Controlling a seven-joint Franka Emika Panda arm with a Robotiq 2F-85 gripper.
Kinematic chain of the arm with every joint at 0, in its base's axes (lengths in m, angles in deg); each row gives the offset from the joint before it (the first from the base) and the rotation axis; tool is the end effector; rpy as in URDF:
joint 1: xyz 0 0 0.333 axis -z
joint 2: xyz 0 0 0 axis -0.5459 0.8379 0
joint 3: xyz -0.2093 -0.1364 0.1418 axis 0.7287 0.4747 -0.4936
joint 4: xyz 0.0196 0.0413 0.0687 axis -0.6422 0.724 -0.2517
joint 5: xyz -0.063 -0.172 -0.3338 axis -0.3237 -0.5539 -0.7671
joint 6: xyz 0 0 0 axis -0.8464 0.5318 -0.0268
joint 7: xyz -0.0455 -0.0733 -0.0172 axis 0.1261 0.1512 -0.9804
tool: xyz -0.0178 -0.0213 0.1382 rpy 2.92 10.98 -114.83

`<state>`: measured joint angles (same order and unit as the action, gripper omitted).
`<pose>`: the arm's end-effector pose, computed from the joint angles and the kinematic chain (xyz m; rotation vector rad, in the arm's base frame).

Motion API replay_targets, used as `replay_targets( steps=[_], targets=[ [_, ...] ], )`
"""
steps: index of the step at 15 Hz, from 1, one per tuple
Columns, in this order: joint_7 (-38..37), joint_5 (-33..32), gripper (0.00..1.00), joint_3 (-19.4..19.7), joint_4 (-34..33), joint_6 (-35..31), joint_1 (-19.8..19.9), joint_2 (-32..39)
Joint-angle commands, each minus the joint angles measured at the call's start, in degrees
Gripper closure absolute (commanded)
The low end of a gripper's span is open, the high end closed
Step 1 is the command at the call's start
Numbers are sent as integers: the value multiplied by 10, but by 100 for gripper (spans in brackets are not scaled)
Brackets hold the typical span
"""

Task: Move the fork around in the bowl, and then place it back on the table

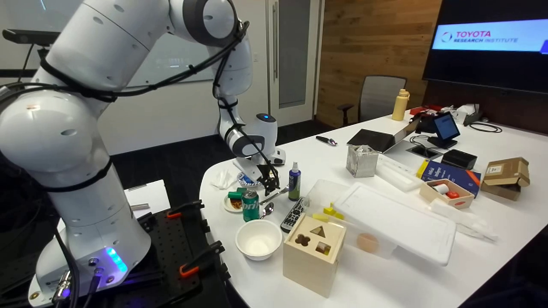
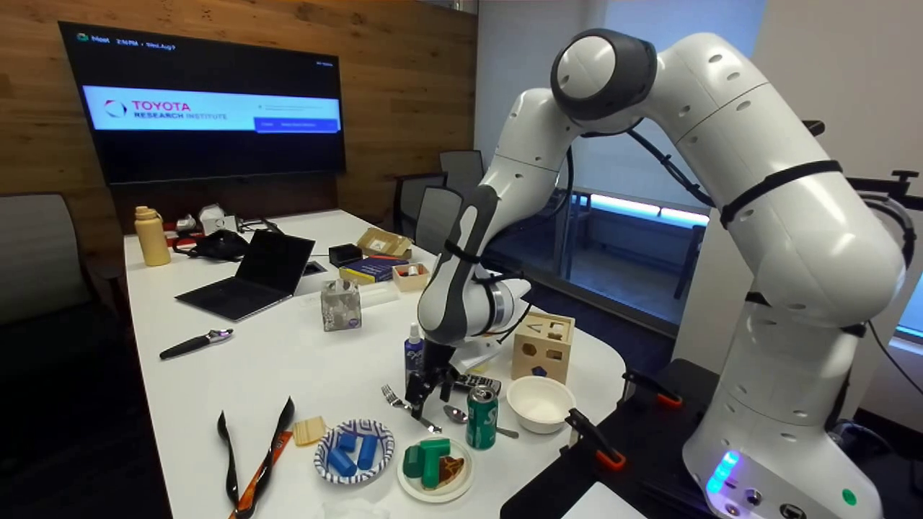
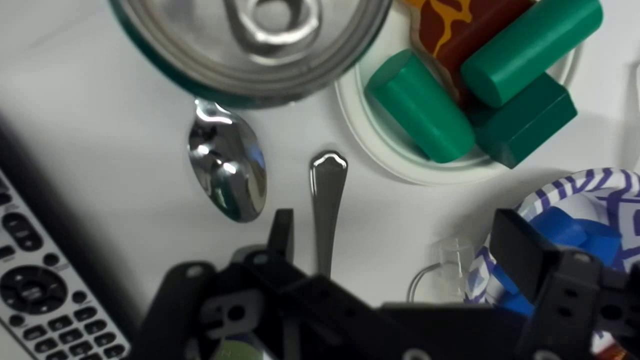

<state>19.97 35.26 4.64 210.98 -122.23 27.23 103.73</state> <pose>0.4663 0.1548 -0.0006 -2.9416 -0.3414 -0.0416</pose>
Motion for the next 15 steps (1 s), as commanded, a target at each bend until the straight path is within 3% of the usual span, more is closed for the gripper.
replay_targets(
  steps=[1,8,9,10,15],
  targets=[
    [-74,-57,0,35,-47,-8,-40,36],
    [-140,-109,0,87,-127,13,-93,90],
    [-143,-111,25,90,-133,16,-96,95],
    [-143,-112,26,91,-137,18,-97,99],
    [-146,-111,66,95,-148,15,-104,112]
  ],
)
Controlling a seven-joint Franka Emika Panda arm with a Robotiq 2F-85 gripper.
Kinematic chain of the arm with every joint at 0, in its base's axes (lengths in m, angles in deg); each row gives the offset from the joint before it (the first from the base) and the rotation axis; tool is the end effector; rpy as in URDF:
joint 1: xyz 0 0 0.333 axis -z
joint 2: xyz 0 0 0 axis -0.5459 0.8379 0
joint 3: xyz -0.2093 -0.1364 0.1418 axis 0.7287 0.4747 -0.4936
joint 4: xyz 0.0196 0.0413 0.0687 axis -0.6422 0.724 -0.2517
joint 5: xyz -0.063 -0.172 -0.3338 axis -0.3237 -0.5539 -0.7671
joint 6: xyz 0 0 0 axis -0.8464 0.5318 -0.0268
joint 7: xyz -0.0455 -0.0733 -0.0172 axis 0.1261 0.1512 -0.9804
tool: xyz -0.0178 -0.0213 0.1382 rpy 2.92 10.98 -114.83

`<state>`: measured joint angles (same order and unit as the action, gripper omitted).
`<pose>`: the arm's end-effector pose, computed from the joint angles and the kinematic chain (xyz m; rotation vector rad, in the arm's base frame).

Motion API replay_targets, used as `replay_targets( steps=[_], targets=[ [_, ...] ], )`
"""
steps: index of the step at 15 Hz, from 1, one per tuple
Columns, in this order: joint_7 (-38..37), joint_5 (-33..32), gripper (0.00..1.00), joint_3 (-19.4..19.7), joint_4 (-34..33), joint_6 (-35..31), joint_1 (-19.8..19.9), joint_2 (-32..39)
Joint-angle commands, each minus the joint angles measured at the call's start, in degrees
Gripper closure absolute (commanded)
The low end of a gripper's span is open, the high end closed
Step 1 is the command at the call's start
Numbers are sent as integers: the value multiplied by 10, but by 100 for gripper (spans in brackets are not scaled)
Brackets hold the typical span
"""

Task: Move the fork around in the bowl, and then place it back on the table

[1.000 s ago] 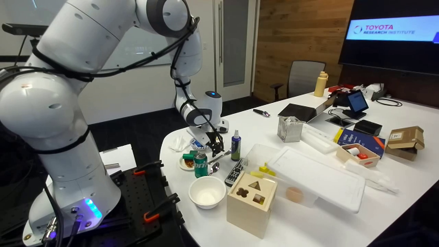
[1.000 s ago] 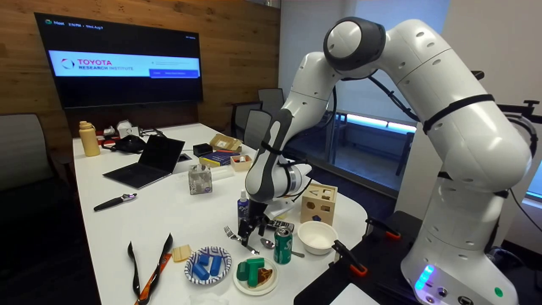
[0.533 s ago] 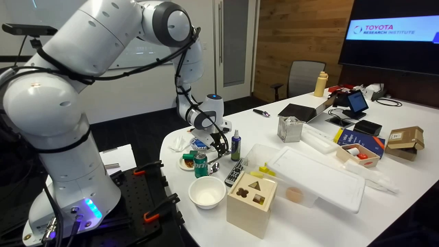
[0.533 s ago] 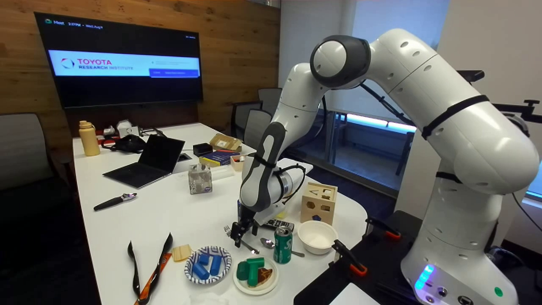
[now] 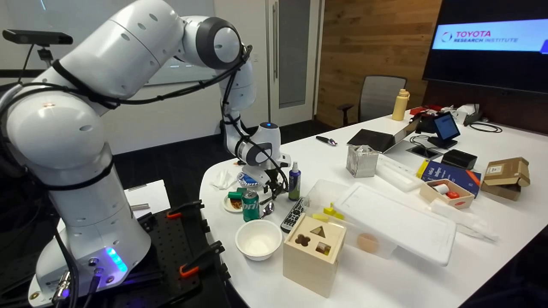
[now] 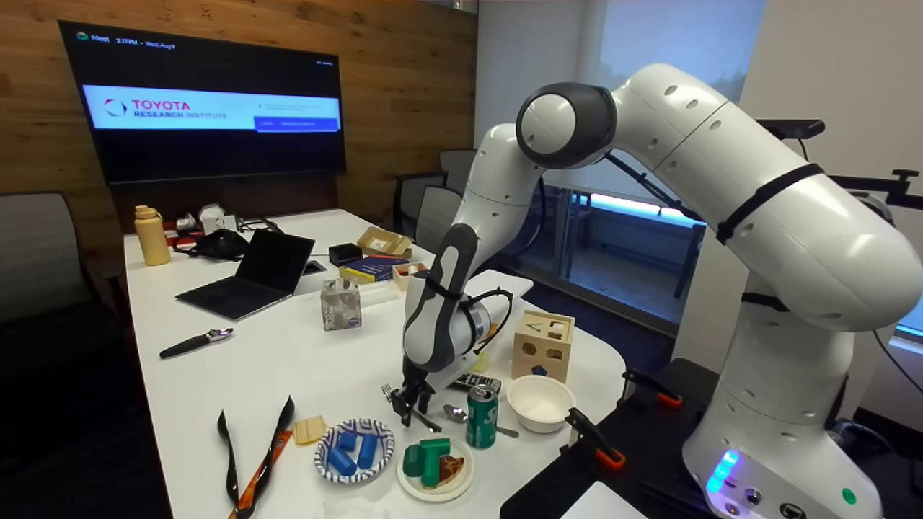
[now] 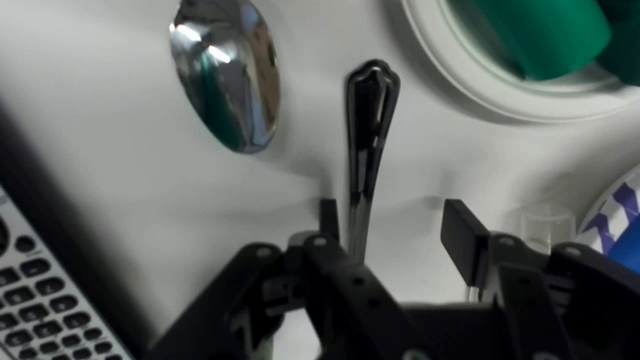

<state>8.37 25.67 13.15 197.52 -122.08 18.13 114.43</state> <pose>0.5081 0.1706 -0.0450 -3.0419 -0.3621 -0.1112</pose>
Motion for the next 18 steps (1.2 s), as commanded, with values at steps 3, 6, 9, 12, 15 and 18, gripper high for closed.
replay_targets(
  steps=[3,6,9,12,15,18],
  targets=[
    [-37,-13,88,11,-12,13,-14,7],
    [-45,-11,100,18,-7,10,-17,5],
    [-56,-8,97,17,-1,9,-17,1],
    [-68,-5,97,16,14,22,-19,-25],
    [-89,-5,97,24,36,46,-37,-70],
    [-104,-4,97,15,45,105,-39,-119]
  ],
)
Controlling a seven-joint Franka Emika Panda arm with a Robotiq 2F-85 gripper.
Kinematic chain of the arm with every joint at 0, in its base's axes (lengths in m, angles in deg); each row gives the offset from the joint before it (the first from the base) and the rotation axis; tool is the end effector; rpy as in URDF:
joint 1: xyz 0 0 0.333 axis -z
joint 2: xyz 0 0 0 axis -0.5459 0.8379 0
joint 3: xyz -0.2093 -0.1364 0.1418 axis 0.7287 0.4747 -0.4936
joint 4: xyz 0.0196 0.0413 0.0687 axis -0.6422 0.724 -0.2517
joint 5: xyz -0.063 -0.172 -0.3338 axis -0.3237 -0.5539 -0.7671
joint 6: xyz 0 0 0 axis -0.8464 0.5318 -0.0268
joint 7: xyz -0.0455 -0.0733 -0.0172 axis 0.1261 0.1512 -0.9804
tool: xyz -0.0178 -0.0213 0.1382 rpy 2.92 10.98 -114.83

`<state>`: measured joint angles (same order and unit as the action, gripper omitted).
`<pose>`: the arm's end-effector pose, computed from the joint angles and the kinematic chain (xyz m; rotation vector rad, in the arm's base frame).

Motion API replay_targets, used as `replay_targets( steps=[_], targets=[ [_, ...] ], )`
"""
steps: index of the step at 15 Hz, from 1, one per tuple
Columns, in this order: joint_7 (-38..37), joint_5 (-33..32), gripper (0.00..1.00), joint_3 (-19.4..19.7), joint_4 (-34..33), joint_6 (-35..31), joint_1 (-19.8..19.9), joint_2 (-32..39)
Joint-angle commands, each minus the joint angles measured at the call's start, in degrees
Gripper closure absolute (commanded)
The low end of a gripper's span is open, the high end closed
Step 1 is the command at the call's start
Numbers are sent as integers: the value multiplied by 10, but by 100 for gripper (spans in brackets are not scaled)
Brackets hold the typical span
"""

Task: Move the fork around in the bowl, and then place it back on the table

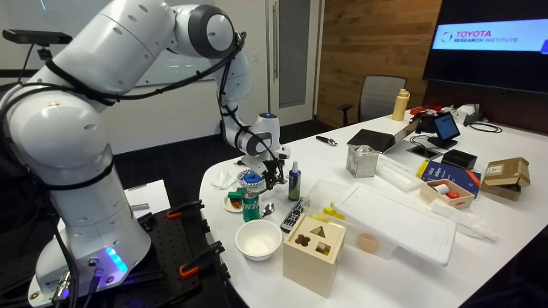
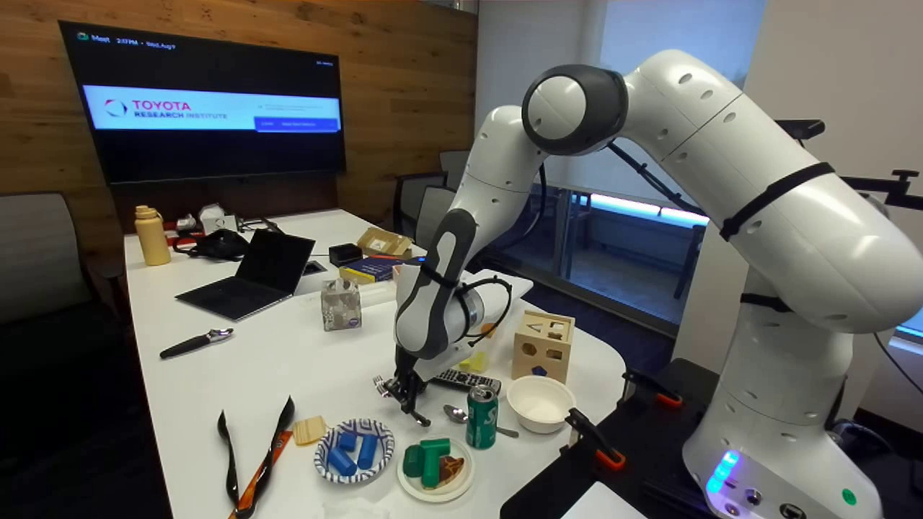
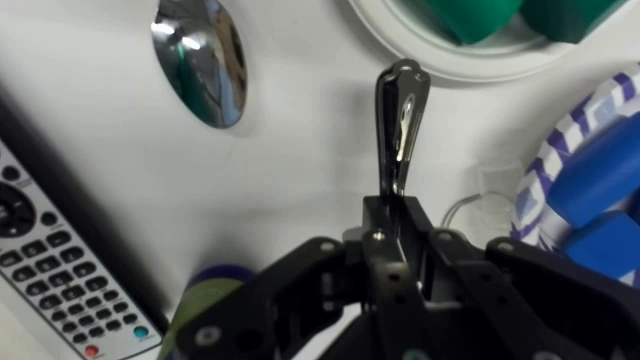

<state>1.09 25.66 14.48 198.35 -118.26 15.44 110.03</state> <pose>0.5156 0.1851 -0.0143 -3.0655 -0.2270 -0.1007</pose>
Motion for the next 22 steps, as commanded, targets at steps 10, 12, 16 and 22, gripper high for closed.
replay_targets(
  steps=[10,12,16,22],
  targets=[
    [-248,2,97,-9,90,451,-13,-318],
    [-299,5,97,-8,107,508,0,-368],
    [-332,15,97,-1,159,558,51,-421],
    [-201,69,97,32,246,506,149,-388]
  ],
)
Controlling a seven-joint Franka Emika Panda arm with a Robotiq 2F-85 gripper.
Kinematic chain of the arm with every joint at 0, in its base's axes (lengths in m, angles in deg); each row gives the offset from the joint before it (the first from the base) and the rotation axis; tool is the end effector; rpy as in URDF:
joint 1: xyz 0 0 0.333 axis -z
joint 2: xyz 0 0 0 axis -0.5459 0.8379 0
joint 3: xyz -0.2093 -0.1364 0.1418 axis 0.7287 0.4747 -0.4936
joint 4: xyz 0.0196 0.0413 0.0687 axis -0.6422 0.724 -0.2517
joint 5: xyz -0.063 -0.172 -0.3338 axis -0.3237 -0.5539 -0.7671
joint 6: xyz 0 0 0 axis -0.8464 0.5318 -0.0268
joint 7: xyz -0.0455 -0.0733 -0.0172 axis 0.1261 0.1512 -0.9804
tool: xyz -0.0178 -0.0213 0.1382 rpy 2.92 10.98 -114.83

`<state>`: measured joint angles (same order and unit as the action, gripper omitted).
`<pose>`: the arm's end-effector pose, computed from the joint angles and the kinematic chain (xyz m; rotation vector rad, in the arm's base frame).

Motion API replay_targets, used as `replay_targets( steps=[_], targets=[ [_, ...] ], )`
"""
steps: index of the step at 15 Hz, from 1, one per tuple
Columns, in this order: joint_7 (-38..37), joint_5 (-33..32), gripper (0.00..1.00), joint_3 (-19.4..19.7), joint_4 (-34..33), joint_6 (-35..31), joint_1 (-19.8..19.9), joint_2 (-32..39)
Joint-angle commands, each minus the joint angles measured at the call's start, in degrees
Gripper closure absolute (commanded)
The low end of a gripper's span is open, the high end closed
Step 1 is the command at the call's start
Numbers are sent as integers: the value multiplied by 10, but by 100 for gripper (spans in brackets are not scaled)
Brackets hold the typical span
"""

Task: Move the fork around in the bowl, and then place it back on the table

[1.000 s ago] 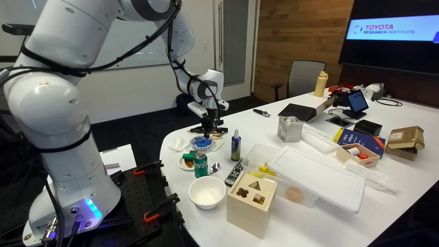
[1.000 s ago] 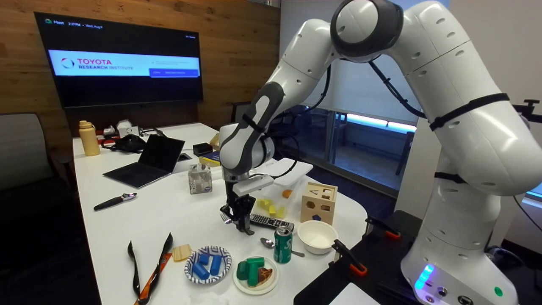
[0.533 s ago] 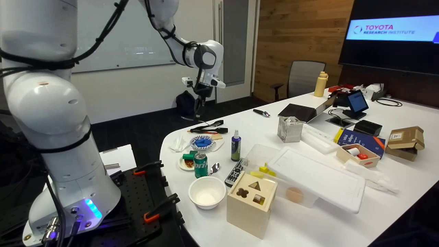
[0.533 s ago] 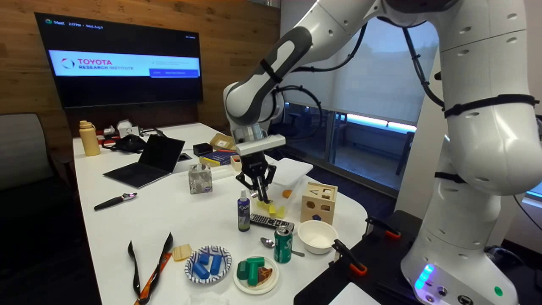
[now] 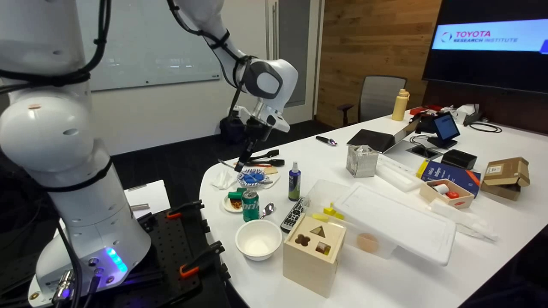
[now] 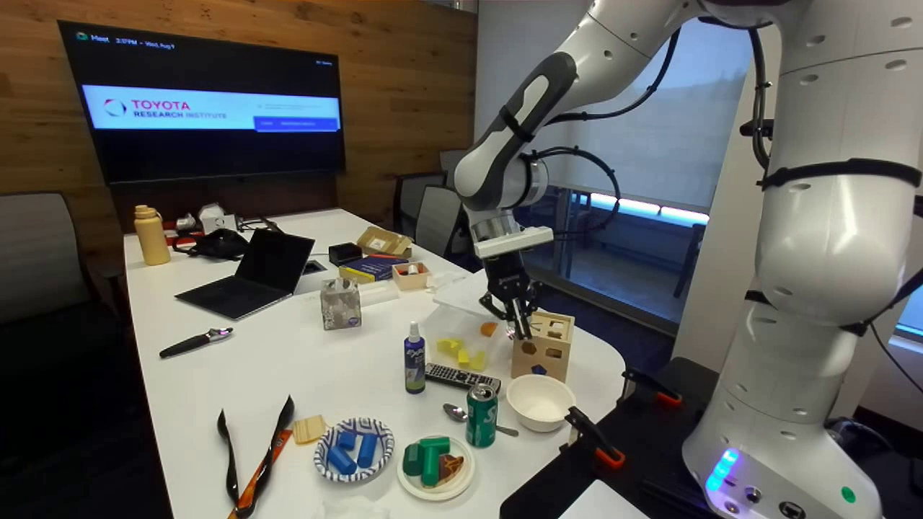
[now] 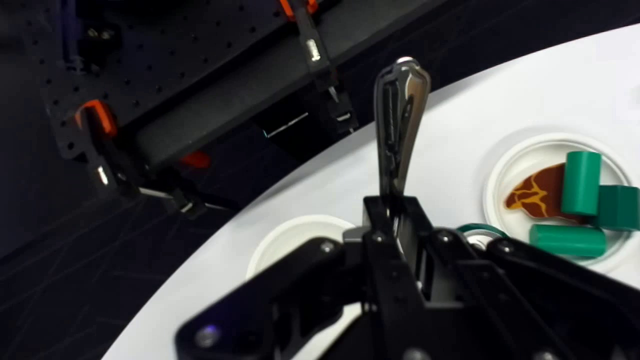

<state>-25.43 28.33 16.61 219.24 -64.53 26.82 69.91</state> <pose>0.4092 0.0584 0.1769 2.8528 -0.7903 -0.7982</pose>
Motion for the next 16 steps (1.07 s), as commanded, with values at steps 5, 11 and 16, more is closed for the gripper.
replay_targets(
  steps=[5,11,16],
  targets=[
    [209,144,97,23,42,-61,96,93],
    [313,208,97,17,27,-134,141,185],
    [343,241,97,5,1,-144,167,238]
  ],
)
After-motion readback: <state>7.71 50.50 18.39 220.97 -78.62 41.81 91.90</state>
